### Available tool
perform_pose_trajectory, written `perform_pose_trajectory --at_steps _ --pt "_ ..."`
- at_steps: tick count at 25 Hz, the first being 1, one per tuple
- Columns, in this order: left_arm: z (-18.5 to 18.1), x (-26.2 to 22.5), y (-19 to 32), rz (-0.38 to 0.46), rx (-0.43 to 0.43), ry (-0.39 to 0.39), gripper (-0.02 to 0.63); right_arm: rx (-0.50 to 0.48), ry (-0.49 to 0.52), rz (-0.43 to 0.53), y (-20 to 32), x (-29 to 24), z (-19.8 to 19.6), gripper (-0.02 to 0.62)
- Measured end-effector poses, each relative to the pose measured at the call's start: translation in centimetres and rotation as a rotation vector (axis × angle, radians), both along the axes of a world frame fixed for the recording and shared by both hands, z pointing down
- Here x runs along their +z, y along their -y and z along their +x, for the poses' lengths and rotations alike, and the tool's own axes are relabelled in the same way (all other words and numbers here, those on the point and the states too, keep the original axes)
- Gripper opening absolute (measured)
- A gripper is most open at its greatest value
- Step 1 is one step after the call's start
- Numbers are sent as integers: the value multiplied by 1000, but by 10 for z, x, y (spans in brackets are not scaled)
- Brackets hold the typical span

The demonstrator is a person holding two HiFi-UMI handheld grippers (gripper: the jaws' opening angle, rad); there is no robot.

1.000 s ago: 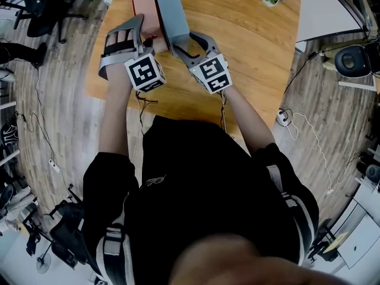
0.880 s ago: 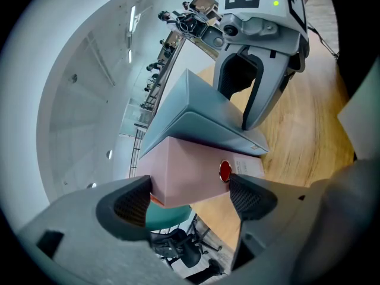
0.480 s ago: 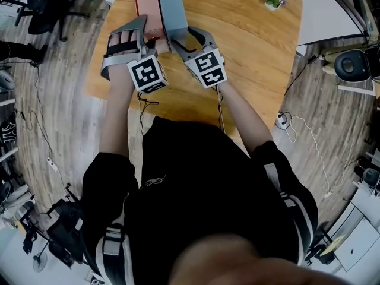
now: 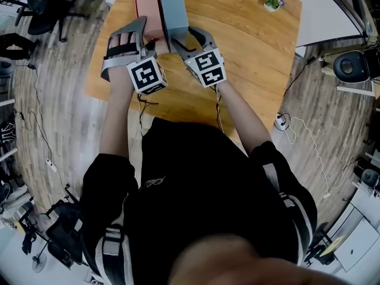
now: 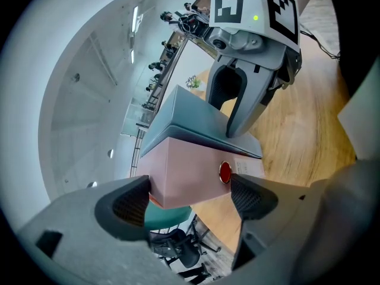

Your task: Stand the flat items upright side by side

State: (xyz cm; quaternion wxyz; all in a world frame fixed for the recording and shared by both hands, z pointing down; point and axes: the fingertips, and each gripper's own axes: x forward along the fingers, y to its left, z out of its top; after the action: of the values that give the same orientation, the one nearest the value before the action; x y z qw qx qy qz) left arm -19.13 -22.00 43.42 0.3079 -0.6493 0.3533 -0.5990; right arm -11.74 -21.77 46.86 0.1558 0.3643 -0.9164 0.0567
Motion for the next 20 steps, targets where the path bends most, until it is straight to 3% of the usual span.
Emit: perform_pose_trajectory --at_steps 14,20 --pt "10 -11 -18 38 5 -11 439 16 18 -9 -9 -1 13 267" --pt "13 -8 -32 26 -14 -56 439 24 23 -21 -18 4 19 268"
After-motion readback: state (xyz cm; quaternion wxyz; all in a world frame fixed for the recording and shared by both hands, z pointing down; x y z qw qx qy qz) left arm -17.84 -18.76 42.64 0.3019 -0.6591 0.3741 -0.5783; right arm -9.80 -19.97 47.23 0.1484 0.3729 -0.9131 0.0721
